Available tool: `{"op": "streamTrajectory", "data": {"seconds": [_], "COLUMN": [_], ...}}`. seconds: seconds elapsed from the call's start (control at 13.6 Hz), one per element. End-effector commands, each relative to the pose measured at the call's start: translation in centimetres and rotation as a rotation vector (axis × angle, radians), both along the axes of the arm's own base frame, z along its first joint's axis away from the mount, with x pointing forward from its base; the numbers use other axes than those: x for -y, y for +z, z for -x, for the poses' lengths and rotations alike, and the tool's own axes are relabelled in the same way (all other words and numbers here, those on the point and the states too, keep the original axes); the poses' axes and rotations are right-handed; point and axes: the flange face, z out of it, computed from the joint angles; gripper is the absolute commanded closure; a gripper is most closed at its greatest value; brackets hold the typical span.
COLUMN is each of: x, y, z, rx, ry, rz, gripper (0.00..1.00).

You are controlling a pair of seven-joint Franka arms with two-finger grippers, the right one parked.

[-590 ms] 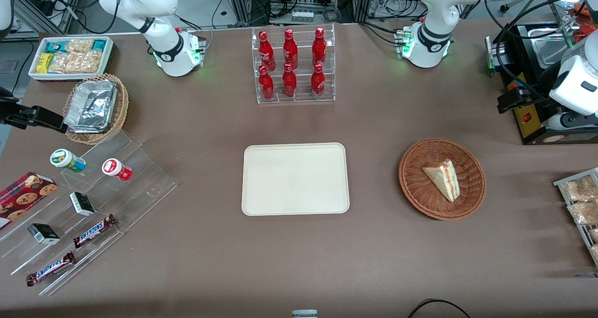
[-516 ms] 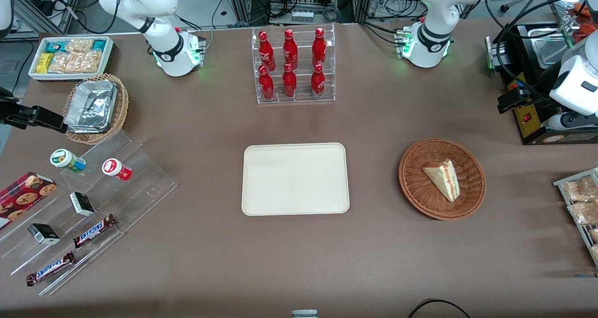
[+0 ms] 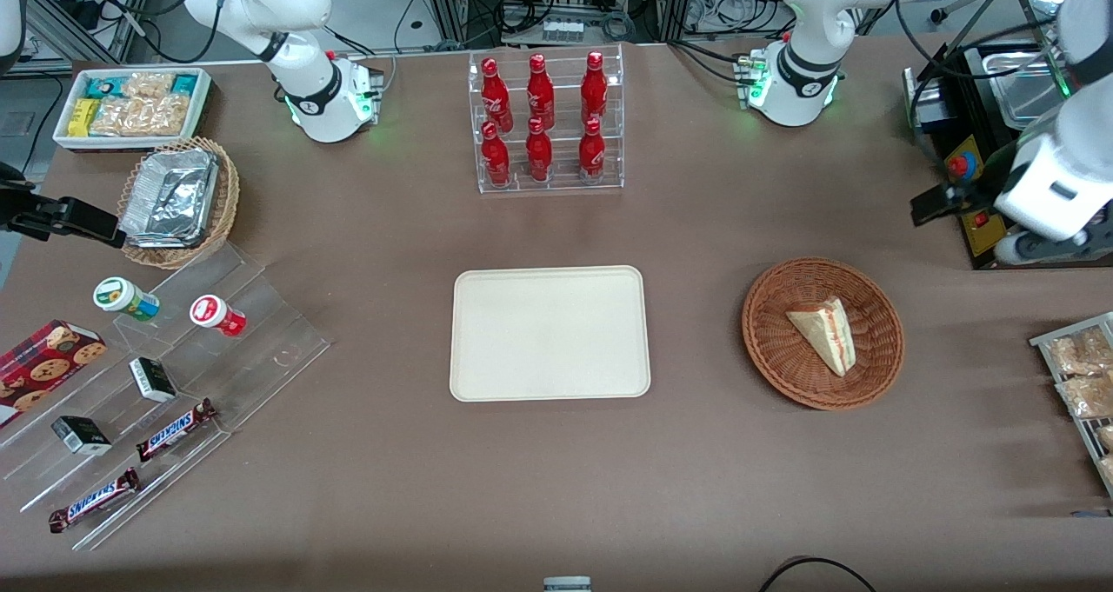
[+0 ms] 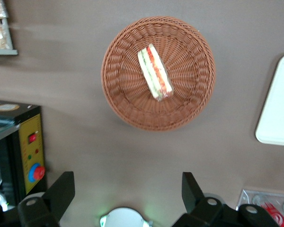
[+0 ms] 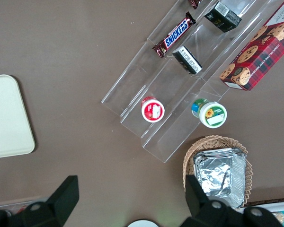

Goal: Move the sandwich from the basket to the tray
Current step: 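Move the left gripper down over the sandwich in the wicker basket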

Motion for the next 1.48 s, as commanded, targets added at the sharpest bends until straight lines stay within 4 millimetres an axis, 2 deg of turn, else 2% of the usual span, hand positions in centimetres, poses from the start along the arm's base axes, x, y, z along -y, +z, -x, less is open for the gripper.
{"op": "streamTrajectory", "data": {"seconds": [0.0,0.52,0.74,0.96,1.4], "x": [0.0,1.0,1.7,2.9,3.1], "y": [-4.3,-16.3,-20.2,-22.4,-26.0], "z": [0.4,1.3,0.7,0.1,-0.3], "rx": [0.028,0.157,0.205,0.222,0.217], "ry": [-0.005,0.211,0.301,0.356,0.388], "rz": [0.014,0.007,0.017,0.025,0.029], "gripper": [0.0,0.0,0.0,0.0,0.0]}}
